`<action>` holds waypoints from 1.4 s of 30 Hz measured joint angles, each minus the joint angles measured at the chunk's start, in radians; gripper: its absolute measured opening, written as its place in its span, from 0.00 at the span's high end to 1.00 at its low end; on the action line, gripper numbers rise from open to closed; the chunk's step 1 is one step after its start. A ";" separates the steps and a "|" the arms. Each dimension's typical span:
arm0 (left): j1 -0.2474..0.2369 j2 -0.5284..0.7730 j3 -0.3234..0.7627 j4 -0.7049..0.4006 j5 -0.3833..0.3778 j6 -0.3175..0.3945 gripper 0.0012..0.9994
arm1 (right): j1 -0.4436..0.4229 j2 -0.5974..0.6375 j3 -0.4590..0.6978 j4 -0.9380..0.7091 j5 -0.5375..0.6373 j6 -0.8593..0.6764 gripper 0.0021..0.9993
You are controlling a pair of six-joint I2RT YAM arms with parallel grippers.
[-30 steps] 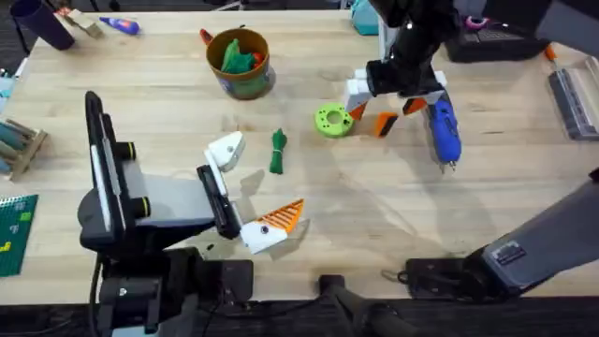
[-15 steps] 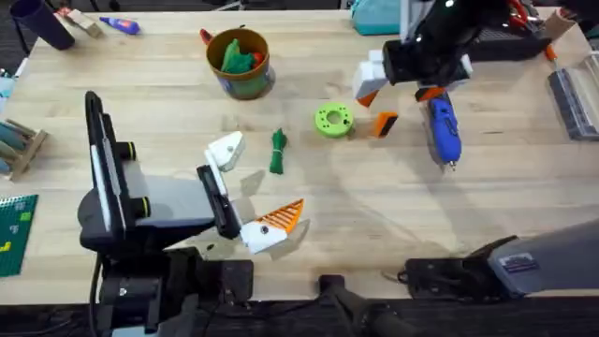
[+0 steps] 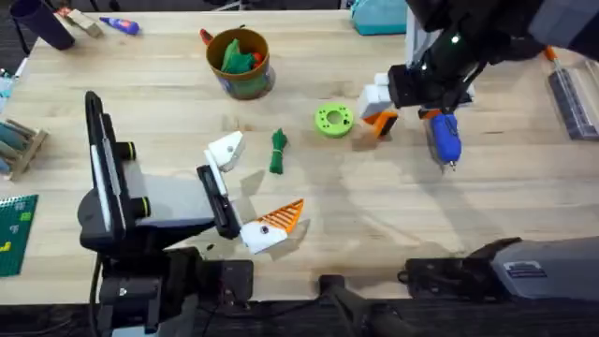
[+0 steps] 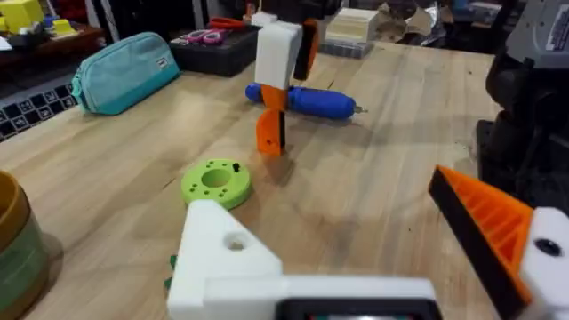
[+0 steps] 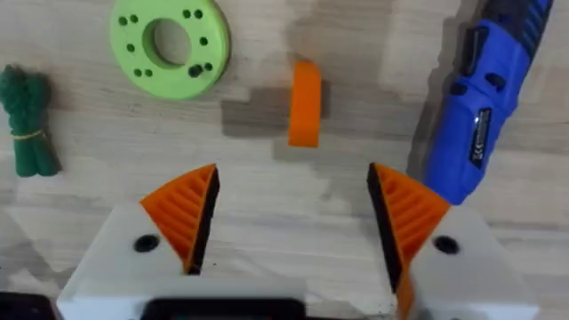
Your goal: Pick up the gripper from the table and insert it into the empty holder that is missing its gripper. Then pick up a screw, insert it into the mounting hole, and use the screwdriver to tighten it. Finally, clean up the table by picking up the vegetable and placing it into the bucket.
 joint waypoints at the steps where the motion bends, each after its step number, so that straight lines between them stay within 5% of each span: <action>1: 0.000 0.000 0.000 0.000 0.000 0.000 0.01 | 0.000 0.004 -0.001 0.008 0.000 0.000 0.08; 22: 0.000 0.000 0.000 0.000 0.000 0.000 0.01 | -0.078 0.018 -0.055 0.118 -0.052 -0.048 0.08; 34: 0.000 0.000 0.000 0.000 0.000 0.000 0.01 | -0.078 0.127 -0.058 0.128 -0.052 -0.052 0.10; 39: 0.000 0.000 0.000 0.000 0.000 0.000 0.01 | -0.078 0.127 -0.058 0.146 -0.052 -0.053 0.15; 42: 0.000 0.000 0.000 0.000 0.000 0.000 0.01 | -0.078 0.127 -0.058 0.160 -0.052 -0.058 0.31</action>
